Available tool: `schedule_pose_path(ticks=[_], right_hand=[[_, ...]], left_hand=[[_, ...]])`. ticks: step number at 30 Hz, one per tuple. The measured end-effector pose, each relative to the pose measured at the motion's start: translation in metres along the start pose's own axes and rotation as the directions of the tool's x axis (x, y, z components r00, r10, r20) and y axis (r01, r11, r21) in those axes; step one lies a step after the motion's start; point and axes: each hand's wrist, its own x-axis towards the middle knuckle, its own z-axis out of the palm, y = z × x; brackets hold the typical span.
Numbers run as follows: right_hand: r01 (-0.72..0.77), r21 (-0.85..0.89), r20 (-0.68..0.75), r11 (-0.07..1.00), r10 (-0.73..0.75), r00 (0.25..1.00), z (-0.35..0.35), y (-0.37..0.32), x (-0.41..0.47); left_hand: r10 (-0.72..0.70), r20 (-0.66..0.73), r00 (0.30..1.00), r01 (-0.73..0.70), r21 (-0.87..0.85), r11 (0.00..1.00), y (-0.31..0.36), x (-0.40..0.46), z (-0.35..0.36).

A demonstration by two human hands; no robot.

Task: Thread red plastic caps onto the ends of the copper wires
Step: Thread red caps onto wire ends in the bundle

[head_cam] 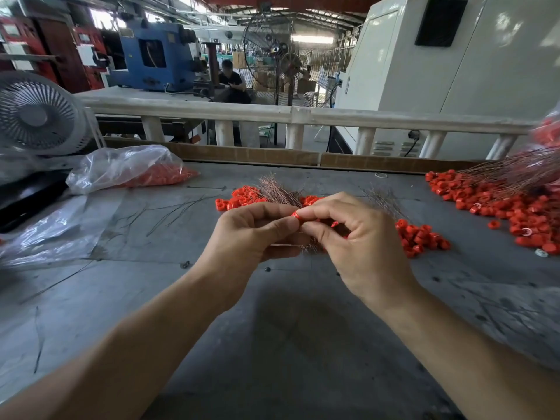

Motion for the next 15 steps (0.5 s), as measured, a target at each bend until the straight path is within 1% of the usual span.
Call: schedule_pose_path(ticks=[3, 5, 7, 9, 11, 15], right_hand=[[0.054, -0.163, 0.010, 0.985, -0.053, 0.999, 0.003, 0.000, -0.002], [0.072, -0.292, -0.018, 0.954, -0.081, 0.997, 0.008, -0.002, -0.004], [0.095, -0.384, -0.057, 0.919, -0.126, 0.990, 0.013, -0.004, -0.005], [0.112, -0.418, -0.067, 0.902, -0.154, 0.986, 0.016, -0.005, -0.004], [0.123, -0.412, -0.065, 0.903, -0.164, 0.984, 0.015, -0.004, -0.003], [0.136, -0.415, -0.062, 0.900, -0.177, 0.982, 0.011, -0.002, -0.003]], left_hand=[[-0.075, 0.040, 0.996, 0.079, -0.098, 0.992, 0.000, 0.001, 0.001], [-0.120, 0.064, 0.991, 0.128, -0.152, 0.980, -0.001, 0.001, 0.001], [-0.156, 0.091, 0.984, 0.170, -0.173, 0.970, -0.002, 0.001, 0.001], [-0.181, 0.118, 0.976, 0.200, -0.184, 0.962, -0.001, 0.001, 0.000], [-0.189, 0.130, 0.973, 0.211, -0.186, 0.960, 0.000, 0.002, -0.001], [-0.182, 0.106, 0.978, 0.198, -0.171, 0.965, 0.001, 0.003, -0.001]])
